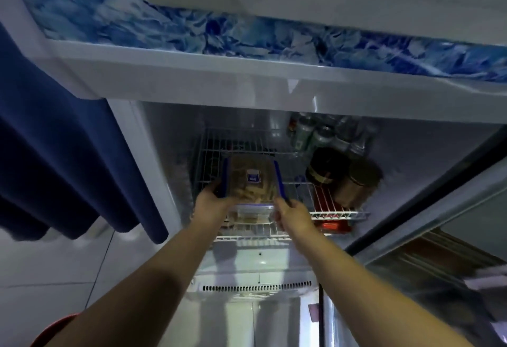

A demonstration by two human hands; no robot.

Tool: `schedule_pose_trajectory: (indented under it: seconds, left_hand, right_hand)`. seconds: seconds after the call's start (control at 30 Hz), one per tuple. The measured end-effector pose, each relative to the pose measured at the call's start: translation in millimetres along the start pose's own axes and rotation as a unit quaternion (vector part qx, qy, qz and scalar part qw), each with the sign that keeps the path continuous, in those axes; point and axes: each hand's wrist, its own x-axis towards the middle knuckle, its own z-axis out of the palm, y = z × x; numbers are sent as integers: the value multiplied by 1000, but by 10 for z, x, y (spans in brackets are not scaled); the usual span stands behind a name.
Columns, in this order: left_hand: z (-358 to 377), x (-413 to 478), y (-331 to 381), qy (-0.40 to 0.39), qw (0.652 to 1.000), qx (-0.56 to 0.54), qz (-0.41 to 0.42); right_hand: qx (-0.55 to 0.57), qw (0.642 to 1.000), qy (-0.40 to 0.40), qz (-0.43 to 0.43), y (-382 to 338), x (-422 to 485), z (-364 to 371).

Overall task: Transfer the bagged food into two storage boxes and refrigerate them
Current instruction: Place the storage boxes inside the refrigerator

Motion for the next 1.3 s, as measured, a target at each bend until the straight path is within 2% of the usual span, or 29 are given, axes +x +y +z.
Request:
schedule_pose_trajectory:
  seconds: [0.13, 0.33, 0.43, 0.57, 0.7, 0.8, 0.9, 1.03, 1.2, 1.3]
  left_hand:
    - [21, 178, -8, 25, 999, 13, 27]
    - [-51, 406, -82, 20, 985, 147, 90]
    - [-98, 459, -124, -2, 974, 204, 103]
    - [-67, 394, -161, 38, 948, 292, 120]
    - [-145, 129, -146, 58, 913, 371, 162]
    - [-283, -159, -154, 56, 890, 401, 210]
    - [-449, -493, -142, 52, 890, 397, 218]
    - [-827, -898, -144, 61, 872, 441, 204]
    - [-1513, -1508, -167, 102, 847, 489, 180]
    - [-2011, -1966, -174, 142, 841, 493, 171]
  right_hand:
    - [36, 999, -4, 3, -45, 278, 179]
    - [25, 999, -17, 17, -20, 501, 461]
    - [-17, 1000, -13, 2, -1, 507, 518]
    - [-47, 999, -16, -22, 42, 439, 482]
    - [-184, 976, -5, -118, 122, 196, 314]
    - [-366, 911, 16, -191, 145, -68, 195]
    - [-487, 837, -11, -249, 119, -328, 247]
    - [-578, 752, -59, -311, 82, -644, 458]
    - [-672, 639, -78, -367, 0, -1190, 818]
    - [-699, 590, -107, -389, 17, -1539, 1112]
